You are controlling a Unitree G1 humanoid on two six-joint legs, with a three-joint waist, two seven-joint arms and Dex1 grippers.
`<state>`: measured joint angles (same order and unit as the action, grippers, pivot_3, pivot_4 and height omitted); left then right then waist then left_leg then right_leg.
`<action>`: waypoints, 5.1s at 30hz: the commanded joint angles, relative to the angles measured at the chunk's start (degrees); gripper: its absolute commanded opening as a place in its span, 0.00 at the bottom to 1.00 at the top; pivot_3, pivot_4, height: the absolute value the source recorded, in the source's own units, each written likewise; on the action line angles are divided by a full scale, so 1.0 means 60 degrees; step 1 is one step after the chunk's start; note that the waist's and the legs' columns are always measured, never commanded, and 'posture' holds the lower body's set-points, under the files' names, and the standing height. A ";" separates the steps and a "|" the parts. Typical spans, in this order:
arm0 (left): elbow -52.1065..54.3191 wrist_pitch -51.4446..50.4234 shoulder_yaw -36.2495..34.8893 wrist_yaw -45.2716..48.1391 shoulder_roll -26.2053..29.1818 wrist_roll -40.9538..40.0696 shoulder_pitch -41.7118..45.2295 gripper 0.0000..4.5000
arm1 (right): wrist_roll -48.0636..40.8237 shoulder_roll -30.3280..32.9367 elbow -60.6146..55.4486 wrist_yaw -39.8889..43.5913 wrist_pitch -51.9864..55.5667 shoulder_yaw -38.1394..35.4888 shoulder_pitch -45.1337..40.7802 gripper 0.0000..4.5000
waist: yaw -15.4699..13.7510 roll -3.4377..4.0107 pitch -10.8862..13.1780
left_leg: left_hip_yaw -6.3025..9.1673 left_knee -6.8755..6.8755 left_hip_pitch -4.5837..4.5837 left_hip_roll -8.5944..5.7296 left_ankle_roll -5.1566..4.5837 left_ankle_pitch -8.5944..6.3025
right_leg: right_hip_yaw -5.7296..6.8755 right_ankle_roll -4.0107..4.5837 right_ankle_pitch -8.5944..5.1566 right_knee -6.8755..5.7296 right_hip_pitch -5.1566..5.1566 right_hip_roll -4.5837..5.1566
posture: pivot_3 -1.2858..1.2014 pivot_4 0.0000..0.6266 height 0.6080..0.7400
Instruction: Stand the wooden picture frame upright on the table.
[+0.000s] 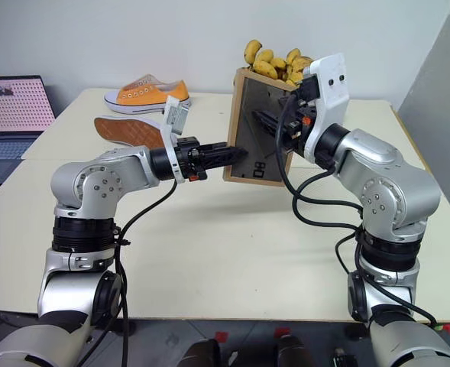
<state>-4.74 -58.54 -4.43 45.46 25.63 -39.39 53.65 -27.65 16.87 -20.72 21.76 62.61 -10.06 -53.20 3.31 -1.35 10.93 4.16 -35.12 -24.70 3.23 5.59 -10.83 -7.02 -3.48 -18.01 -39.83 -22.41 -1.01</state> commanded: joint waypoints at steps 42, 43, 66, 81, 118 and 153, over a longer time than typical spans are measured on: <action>-0.3557 0.1990 0.0295 0.1183 -0.0440 0.1780 0.1819 0.29 | 0.0306 0.2564 -0.0902 -0.0137 -0.0907 0.0460 0.1522 0.99 | -0.0011 0.0001 0.0000 | 0.0017 0.0008 -0.0025 -0.0015 -0.0003 0.0002 | 0.0015 0.0010 -0.0006 -0.0010 -0.0027 0.0005 | 0.52 0.24 1.00; -0.3604 0.1966 0.0306 0.1211 -0.0382 0.1809 0.1810 0.29 | 0.0366 0.2935 -0.1019 0.0045 -0.0965 0.0419 0.1824 0.99 | -0.0015 0.0001 0.0000 | 0.0017 0.0008 -0.0026 -0.0019 -0.0003 0.0002 | 0.0015 0.0009 -0.0006 -0.0006 -0.0025 0.0009 | 0.52 0.24 1.00; -0.3253 0.0801 -0.0133 0.1088 0.0068 0.1493 0.1786 0.29 | 0.5380 0.6202 -0.0418 0.0573 -0.8713 0.2167 0.5455 0.99 | -0.0038 0.0002 0.0003 | 0.0032 0.0004 -0.0034 -0.0076 -0.0022 0.0012 | 0.0013 -0.0010 -0.0017 0.0024 -0.0007 0.0053 | 0.52 0.24 1.00; -0.3062 -0.5010 -0.3672 -0.2122 -0.0730 -0.0579 0.2609 0.29 | 1.0903 0.5846 0.3354 -0.4061 -1.5522 0.2768 0.4947 0.99 | 0.0016 -0.0003 0.0005 | 0.0045 -0.0037 -0.0007 -0.0083 -0.0016 0.0017 | 0.0019 -0.0014 -0.0019 -0.0027 0.0019 0.0056 | 0.52 0.24 1.00; -0.2361 -0.5660 -0.4618 -0.4515 -0.1609 -0.2324 0.2498 0.29 | 1.2224 0.3962 0.5131 -0.4921 -1.6375 0.3566 0.3062 0.99 | -0.0005 -0.0002 0.0004 | 0.0056 -0.0100 -0.0011 -0.0100 0.0024 0.0038 | 0.0025 -0.0014 -0.0016 -0.0048 0.0045 0.0075 | 0.52 0.24 1.00; -0.2353 -0.5660 -0.4388 -0.4939 -0.1518 -0.2974 0.2541 0.29 | 1.3111 0.4388 0.7418 -0.6586 -1.7506 0.4274 0.1379 0.29 | 0.0004 -0.0002 0.0004 | 0.0056 -0.0101 -0.0011 -0.0106 0.0025 0.0038 | 0.0028 -0.0013 -0.0015 -0.0049 0.0045 0.0083 | 0.52 0.24 1.00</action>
<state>-20.85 -92.21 -31.49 15.40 16.29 -55.34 67.58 51.09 42.69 24.16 -17.97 -42.09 15.53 -43.32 3.33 -1.37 10.95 4.49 -35.72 -24.77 2.59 5.73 -10.60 -6.86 -3.56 -18.10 -40.12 -22.14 -0.51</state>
